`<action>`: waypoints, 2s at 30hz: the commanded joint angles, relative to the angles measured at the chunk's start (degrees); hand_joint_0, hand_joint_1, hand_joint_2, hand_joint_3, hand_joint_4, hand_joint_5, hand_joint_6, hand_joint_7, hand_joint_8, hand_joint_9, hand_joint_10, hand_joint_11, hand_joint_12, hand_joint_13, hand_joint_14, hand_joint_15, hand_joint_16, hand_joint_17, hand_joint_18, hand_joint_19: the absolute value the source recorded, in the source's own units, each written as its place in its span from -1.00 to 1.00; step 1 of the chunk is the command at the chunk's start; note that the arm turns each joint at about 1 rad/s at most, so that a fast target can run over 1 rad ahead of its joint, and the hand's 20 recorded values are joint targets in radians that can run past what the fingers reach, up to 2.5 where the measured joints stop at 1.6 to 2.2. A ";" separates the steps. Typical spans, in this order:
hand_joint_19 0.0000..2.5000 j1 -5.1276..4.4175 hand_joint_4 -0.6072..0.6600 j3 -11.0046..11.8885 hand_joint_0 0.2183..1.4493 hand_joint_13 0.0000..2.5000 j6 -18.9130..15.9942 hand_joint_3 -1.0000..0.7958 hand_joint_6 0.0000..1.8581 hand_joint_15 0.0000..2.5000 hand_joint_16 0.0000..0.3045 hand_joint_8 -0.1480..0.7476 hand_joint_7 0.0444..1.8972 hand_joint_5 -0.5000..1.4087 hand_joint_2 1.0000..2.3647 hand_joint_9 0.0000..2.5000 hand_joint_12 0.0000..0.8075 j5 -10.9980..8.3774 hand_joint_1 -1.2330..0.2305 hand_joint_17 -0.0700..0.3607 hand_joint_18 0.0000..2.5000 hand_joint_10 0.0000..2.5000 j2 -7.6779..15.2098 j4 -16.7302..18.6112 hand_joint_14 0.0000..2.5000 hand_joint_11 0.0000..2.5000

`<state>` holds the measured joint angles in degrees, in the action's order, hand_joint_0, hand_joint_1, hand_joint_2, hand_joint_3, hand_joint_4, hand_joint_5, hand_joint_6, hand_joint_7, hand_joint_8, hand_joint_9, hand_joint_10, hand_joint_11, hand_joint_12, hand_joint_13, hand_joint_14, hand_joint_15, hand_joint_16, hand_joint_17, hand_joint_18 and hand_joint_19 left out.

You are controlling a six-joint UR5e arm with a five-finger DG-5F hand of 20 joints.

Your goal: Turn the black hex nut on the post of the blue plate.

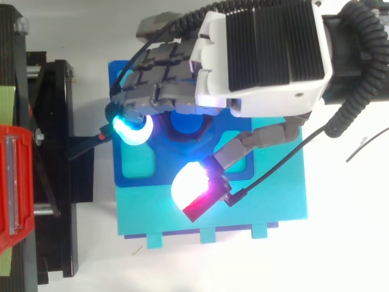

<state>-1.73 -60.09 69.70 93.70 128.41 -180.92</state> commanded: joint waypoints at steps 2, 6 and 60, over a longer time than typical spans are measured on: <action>-0.73 -0.03 0.39 -0.11 -0.57 -0.63 -0.01 -0.44 -0.46 -0.85 -0.66 -0.10 -0.04 -0.63 -1.00 -0.56 -0.09 0.08 0.18 -0.13 -0.76 -1.00 0.00 -0.57 -0.99 -0.92; -0.74 0.15 0.40 -0.11 -0.57 -0.63 -0.01 -0.44 -0.46 -0.85 -0.66 -0.10 -0.05 -0.63 -1.00 -0.55 -0.09 0.08 0.18 -0.13 -0.76 -1.00 0.00 -1.19 -0.99 -0.92; -0.73 6.74 0.40 3.49 -0.57 -0.63 0.96 -0.44 -0.46 -0.85 -0.66 -0.09 -0.04 -0.63 -1.00 -0.55 -0.09 8.61 0.19 -0.13 -0.75 -1.00 0.00 -3.91 -0.99 -0.92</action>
<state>5.55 -57.04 70.46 102.98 128.41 -184.55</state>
